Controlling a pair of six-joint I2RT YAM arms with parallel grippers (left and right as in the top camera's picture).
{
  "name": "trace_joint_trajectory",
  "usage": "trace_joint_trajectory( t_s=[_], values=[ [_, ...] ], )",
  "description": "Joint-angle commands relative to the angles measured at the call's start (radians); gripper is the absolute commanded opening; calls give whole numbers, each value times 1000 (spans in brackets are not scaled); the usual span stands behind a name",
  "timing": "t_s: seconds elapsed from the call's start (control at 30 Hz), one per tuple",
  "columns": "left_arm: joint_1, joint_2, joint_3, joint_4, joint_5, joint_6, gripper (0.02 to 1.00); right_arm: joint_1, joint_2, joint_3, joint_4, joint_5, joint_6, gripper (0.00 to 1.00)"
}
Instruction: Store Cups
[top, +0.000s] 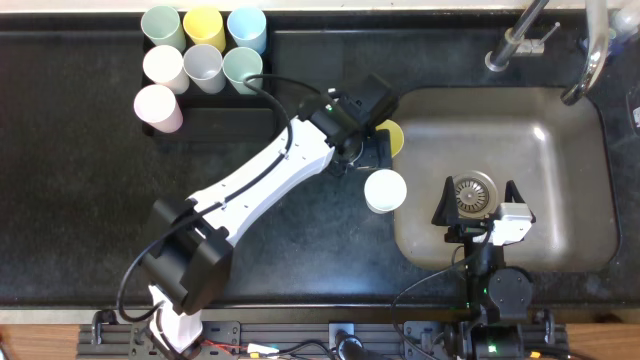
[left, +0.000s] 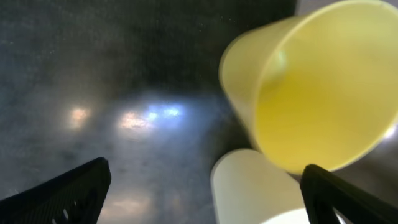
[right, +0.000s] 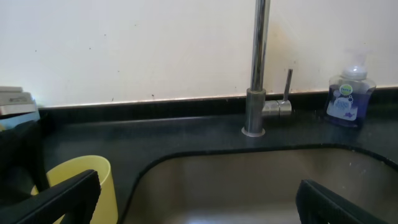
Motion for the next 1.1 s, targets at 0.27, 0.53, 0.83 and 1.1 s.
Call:
trace_joint_trajectory(
  t_s=[0.27,0.53,0.83,1.1],
  values=[
    [15,12,27,39,-28,-7,1000,5,-7,-13,5,-7,5,998],
    [42,13,27,43,-34,-7,1000,5,-7,-13,5,-7,5,998],
    [64,37,27,99,-27,-7,1000,5,-7,-13,5,-7,5,998],
    [64,69,27,102,-9,-7,1000,5,-7,-13,5,-7,5,998]
  ],
)
